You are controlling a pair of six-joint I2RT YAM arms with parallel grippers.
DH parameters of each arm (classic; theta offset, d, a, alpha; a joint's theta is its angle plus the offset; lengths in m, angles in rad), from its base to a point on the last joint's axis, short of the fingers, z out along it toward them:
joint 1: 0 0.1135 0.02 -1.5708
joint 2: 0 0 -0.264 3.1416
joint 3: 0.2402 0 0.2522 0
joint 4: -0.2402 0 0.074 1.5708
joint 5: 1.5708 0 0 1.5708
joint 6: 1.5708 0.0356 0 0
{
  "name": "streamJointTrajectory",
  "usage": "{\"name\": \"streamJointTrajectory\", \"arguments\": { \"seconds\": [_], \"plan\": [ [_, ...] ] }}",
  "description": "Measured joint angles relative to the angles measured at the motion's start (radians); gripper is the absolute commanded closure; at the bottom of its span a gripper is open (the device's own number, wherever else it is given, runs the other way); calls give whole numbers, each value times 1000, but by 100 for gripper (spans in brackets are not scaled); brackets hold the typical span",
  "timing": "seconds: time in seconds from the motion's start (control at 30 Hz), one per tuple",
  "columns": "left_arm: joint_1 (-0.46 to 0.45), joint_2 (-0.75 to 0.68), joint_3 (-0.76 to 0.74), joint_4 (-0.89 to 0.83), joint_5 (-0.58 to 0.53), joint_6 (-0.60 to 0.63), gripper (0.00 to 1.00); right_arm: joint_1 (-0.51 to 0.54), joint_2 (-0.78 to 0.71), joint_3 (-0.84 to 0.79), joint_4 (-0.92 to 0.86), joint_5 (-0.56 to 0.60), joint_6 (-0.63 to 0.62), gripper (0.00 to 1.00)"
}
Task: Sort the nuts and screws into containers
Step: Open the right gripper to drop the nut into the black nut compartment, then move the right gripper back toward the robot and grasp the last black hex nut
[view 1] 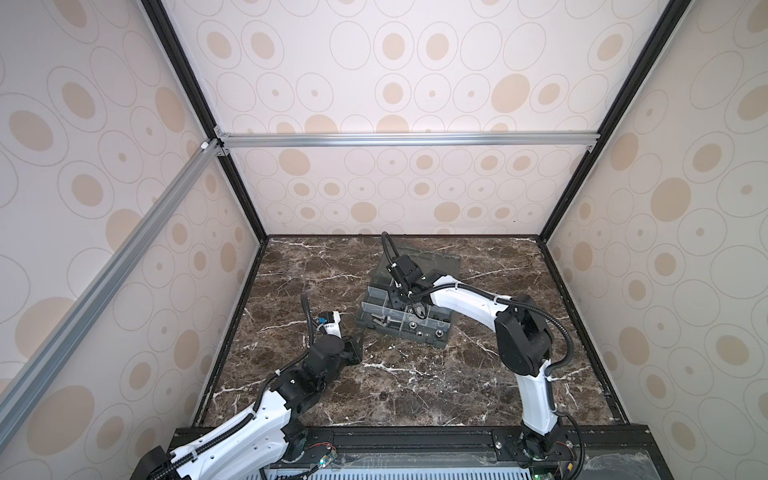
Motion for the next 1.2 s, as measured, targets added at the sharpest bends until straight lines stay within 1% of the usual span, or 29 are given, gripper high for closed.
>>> {"name": "streamJointTrajectory", "arguments": {
  "seconds": [0.27, 0.43, 0.6, 0.83, 1.2],
  "plan": [
    [1, -7, 0, -8, -14, 2, 63, 0, -2, -10, 4, 0, 6, 44],
    [2, -19, 0, -19, -22, 13, 63, 0, -26, -71, 20, 1, 10, 44],
    [2, -28, 0, -30, -31, 16, 63, 0, -47, -98, 27, -3, 11, 44],
    [2, -34, 0, -48, -45, 18, 63, 10, -119, -158, 34, -16, 10, 44],
    [2, -45, 0, -69, -67, 19, 63, 73, -239, -294, 32, -26, -2, 45]
  ]
}}
